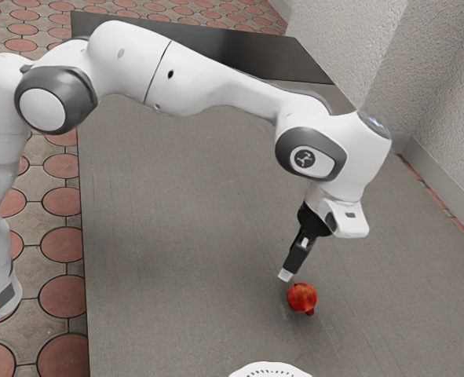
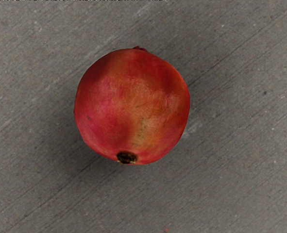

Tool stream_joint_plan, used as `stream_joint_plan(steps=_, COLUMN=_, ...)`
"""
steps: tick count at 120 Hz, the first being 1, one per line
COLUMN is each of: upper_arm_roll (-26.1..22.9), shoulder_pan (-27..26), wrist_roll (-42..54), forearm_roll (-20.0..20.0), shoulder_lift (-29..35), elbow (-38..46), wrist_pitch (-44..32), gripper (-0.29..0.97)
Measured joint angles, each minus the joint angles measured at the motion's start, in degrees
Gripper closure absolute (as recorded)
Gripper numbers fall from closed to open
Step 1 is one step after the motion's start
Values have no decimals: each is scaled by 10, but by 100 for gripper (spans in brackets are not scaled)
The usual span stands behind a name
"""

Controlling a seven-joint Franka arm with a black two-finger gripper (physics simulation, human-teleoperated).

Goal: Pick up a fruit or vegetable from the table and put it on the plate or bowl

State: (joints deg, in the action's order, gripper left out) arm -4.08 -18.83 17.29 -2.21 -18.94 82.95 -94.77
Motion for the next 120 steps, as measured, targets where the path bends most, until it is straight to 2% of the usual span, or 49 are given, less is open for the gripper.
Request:
stream_joint_plan(steps=44, upper_arm_roll=-9, shoulder_pan=-17, wrist_roll=30, forearm_roll=-1, shoulder_lift=-13, elbow=-18, wrist_pitch=-21, gripper=1)
stream_joint_plan(steps=120, upper_arm_roll=-3, shoulder_pan=0, wrist_roll=79, forearm_roll=-2, shoulder_lift=-56, elbow=-45, wrist_pitch=-40, gripper=1)
